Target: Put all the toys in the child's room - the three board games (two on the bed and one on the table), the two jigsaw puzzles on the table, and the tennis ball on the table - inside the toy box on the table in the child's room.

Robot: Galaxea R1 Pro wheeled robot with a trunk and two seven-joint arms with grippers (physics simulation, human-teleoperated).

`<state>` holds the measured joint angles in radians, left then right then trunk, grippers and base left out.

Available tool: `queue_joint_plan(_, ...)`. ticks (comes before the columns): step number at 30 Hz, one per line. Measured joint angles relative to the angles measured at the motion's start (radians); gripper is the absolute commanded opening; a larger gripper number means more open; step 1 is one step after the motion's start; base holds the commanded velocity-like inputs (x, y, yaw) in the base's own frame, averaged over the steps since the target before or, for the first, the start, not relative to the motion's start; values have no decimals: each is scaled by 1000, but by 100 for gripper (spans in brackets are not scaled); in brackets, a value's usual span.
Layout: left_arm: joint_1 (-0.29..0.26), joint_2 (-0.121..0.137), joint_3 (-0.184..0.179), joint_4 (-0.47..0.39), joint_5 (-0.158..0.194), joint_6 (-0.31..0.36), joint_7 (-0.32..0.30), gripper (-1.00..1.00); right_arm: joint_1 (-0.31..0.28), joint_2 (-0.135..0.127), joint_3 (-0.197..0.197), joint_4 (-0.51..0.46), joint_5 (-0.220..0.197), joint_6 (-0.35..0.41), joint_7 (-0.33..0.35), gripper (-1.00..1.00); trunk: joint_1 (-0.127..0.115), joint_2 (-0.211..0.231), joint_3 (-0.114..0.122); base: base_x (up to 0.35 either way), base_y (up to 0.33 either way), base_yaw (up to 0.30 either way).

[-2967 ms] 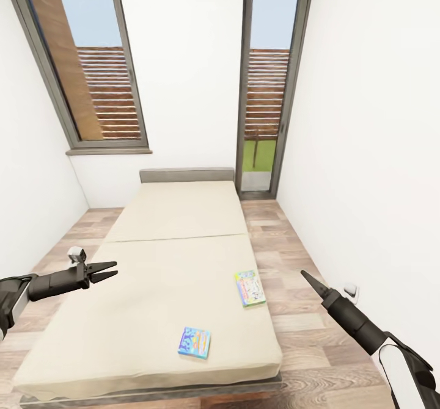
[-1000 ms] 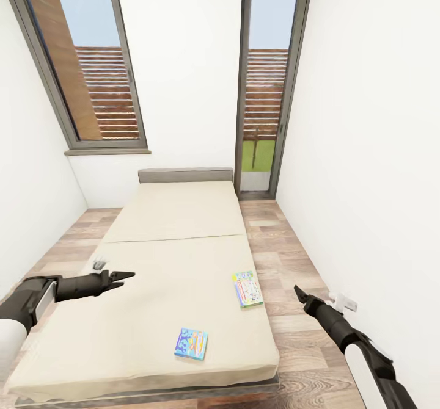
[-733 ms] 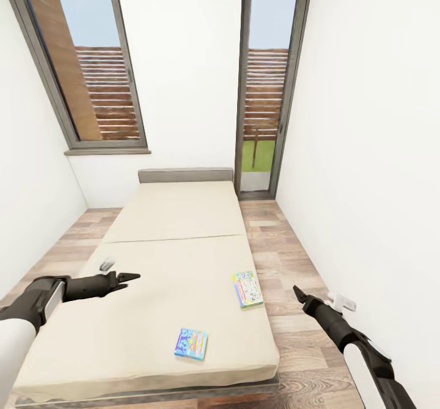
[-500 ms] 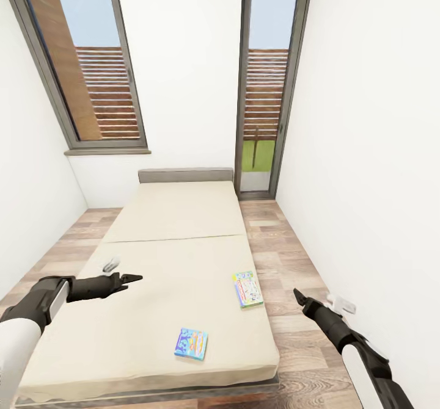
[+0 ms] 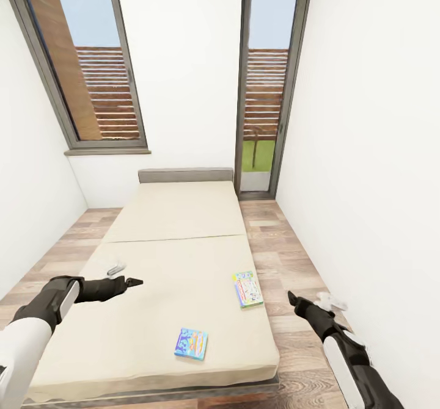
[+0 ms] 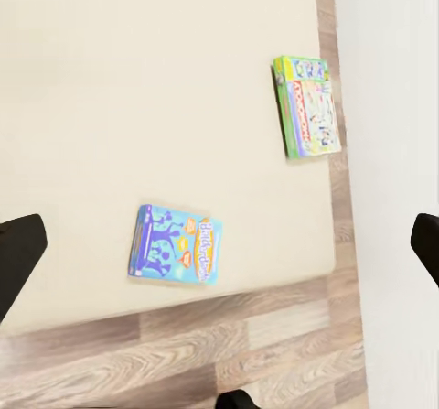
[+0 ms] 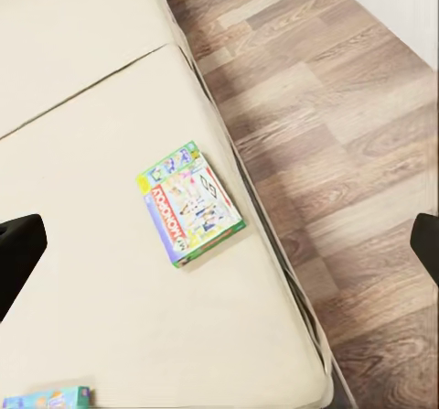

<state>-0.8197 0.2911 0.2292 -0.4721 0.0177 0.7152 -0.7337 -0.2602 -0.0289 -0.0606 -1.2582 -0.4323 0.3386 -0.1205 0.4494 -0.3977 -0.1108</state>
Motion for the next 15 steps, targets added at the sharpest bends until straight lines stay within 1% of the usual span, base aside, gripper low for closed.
queue_joint_plan(3,0,-5,0,0,1,-10,59,100,-19,1,25,20,2,1,-56,100,0,0,0,0,0,0)
queue_joint_plan(6,0,-12,1,0,2,-22,99,100,-31,1,42,34,1,2,-89,100,0,0,0,0,0,0)
queue_joint_plan(7,0,-19,4,0,2,-34,136,100,-39,2,54,46,1,2,-113,100,0,0,0,0,0,0)
queue_joint_plan(8,0,-23,6,0,2,-40,157,100,-44,2,59,52,1,2,-125,100,0,0,0,0,0,0)
queue_joint_plan(9,0,-30,10,0,2,-52,198,100,-53,2,69,63,-1,2,-147,100,0,0,0,0,0,0)
queue_joint_plan(10,0,-37,14,0,2,-62,241,100,-63,5,77,75,-1,3,-167,100,0,0,0,0,0,0)
queue_joint_plan(11,0,-41,16,0,2,-67,262,100,-68,7,81,82,0,3,-178,100,0,0,0,0,0,0)
queue_joint_plan(12,0,-49,20,1,3,-75,302,100,-78,12,90,96,0,4,-199,100,0,0,0,0,0,0)
queue_joint_plan(13,0,-53,21,1,4,-78,321,100,-83,16,94,104,1,4,-211,100,0,0,0,0,0,0)
queue_joint_plan(14,0,-60,23,1,4,-83,355,100,-94,24,105,118,-1,3,-238,100,0,0,0,0,0,0)
queue_joint_plan(15,0,-63,24,1,5,-85,371,100,-101,28,111,126,0,3,-253,100,0,0,0,0,0,0)
